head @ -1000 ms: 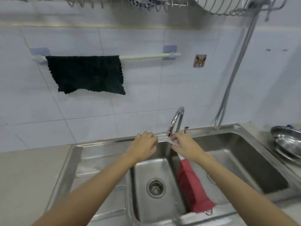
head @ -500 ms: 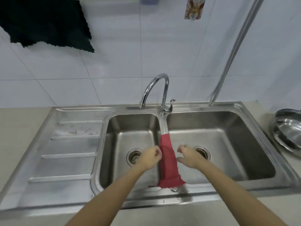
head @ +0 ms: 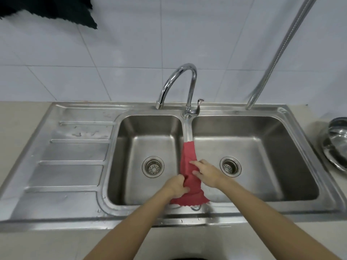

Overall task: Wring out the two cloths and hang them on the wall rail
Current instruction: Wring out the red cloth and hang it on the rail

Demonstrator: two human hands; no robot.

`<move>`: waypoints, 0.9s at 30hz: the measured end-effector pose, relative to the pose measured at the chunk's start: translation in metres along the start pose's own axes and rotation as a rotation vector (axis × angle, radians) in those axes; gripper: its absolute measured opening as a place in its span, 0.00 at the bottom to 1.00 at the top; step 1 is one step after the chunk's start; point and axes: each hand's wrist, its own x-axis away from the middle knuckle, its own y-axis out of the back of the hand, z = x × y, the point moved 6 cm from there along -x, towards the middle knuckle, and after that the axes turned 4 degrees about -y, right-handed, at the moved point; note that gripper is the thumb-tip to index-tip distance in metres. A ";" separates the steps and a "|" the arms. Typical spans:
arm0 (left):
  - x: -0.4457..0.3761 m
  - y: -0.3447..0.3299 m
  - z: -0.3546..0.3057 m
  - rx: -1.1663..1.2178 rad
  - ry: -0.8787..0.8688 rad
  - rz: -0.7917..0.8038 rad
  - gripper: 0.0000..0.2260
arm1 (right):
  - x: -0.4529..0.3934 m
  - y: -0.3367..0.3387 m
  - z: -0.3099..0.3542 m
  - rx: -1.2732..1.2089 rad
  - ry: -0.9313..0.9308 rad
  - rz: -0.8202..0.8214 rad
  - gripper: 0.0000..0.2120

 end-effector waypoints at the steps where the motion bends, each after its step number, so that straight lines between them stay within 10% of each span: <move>1: 0.004 0.011 -0.011 -0.062 -0.038 -0.024 0.15 | 0.000 0.005 0.001 -0.079 -0.002 -0.066 0.20; 4: 0.027 0.053 -0.052 -0.207 -0.195 -0.154 0.10 | 0.006 0.022 0.011 -0.572 -0.043 -0.240 0.19; 9: 0.062 0.130 -0.086 0.035 -0.347 -0.395 0.09 | 0.026 0.016 0.043 -1.210 -0.148 -0.090 0.34; 14: 0.076 0.185 -0.064 0.492 -0.276 -0.612 0.09 | 0.021 0.019 0.073 -1.320 -0.067 0.020 0.41; 19: 0.074 0.204 -0.009 0.922 -0.024 -0.734 0.11 | 0.030 0.034 0.114 -1.128 0.080 -0.001 0.23; 27: 0.084 0.206 0.039 0.727 -0.126 -0.609 0.14 | 0.021 0.042 0.143 -1.132 0.054 -0.120 0.18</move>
